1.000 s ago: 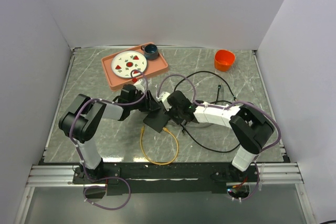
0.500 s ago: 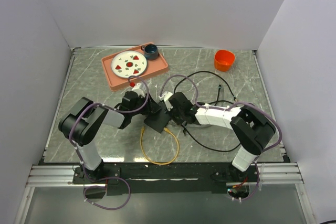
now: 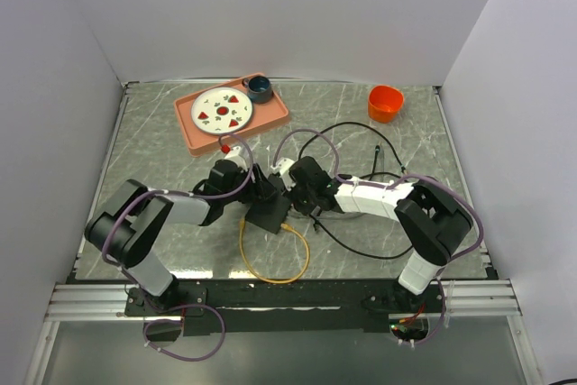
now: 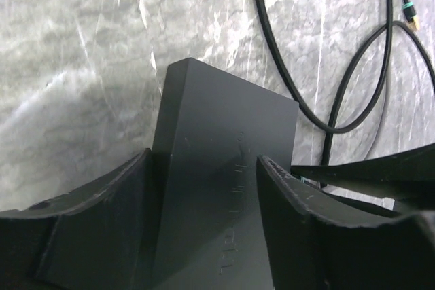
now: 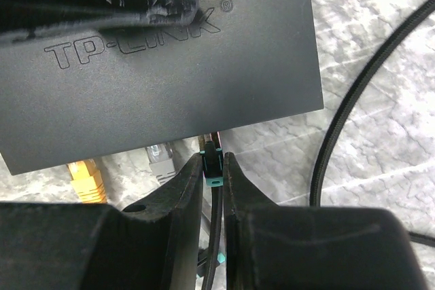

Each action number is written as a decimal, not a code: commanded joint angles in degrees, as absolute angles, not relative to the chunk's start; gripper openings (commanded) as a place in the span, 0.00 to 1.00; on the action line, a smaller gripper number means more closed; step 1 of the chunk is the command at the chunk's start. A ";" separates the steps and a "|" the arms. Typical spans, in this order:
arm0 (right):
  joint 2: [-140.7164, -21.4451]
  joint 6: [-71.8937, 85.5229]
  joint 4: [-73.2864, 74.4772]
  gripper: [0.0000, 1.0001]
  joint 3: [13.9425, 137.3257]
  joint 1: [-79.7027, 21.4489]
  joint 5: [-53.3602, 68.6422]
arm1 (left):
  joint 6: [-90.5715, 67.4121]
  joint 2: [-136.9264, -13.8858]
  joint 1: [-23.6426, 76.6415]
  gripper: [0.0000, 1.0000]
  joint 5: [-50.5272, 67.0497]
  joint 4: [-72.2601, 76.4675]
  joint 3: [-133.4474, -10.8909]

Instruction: Insert the plug into the switch port

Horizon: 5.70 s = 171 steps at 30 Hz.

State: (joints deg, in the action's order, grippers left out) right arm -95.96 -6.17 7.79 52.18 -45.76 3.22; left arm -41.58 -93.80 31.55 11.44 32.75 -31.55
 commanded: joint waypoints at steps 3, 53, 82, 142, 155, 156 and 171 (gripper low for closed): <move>-95.45 -5.80 -10.99 0.00 57.31 -46.14 8.18 | -45.79 -89.48 34.28 0.75 25.23 19.53 -29.36; -96.49 16.61 19.77 0.85 65.82 -10.73 -7.48 | -34.27 -69.61 28.12 0.99 12.92 -4.31 -36.39; -112.33 15.03 29.98 0.00 79.90 -4.39 7.04 | -34.19 -68.29 28.12 0.99 14.50 -3.60 -34.89; -64.42 -9.32 14.33 0.00 55.46 -58.10 1.06 | -44.74 -50.01 28.12 0.66 29.80 6.60 -39.90; -63.19 -9.23 13.80 0.00 55.20 -58.18 -2.19 | -45.17 -53.17 28.30 0.50 30.58 5.36 -39.29; -63.19 -9.32 13.71 0.00 55.11 -58.10 -2.37 | -45.35 -53.17 28.47 0.48 30.93 5.54 -39.11; -63.46 -9.23 13.10 0.00 54.76 -58.45 -2.81 | -46.76 -54.31 29.27 0.41 31.29 8.17 -38.41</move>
State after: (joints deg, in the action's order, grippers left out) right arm -64.77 -9.91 16.78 53.28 -57.78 -2.15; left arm -46.04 -53.54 28.88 29.76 6.04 -38.24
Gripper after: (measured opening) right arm 0.028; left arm 0.304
